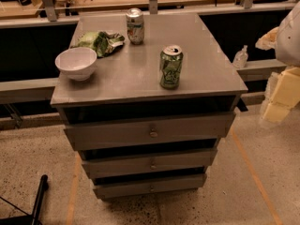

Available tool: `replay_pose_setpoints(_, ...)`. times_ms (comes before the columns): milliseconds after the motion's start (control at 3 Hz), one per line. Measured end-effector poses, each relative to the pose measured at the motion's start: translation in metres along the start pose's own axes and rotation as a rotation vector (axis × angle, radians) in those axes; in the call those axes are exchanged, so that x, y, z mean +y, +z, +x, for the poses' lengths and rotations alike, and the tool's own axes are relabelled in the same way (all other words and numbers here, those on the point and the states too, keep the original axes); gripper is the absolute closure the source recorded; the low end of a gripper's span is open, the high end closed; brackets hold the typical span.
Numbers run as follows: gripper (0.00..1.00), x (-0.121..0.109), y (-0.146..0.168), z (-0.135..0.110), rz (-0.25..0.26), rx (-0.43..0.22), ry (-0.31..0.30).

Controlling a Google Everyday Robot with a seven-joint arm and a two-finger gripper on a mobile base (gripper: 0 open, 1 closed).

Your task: Knock green can over

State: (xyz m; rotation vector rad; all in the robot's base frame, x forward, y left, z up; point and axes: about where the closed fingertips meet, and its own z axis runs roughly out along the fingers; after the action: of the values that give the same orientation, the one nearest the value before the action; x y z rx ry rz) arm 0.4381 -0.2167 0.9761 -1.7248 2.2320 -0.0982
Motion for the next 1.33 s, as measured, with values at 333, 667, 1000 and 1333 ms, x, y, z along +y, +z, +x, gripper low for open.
replay_pose_setpoints(333,0.0,0.0,0.0,0.0,0.0,0.0,0.0)
replay_pose_setpoints(667,0.0,-0.028,0.01,-0.009,0.023,-0.068,0.003)
replay_pose_setpoints(1000,0.0,-0.072,0.018,-0.031,0.102,-0.233,0.011)
replay_pose_setpoints(1333,0.0,-0.12,0.018,-0.065,0.193,-0.474,0.011)
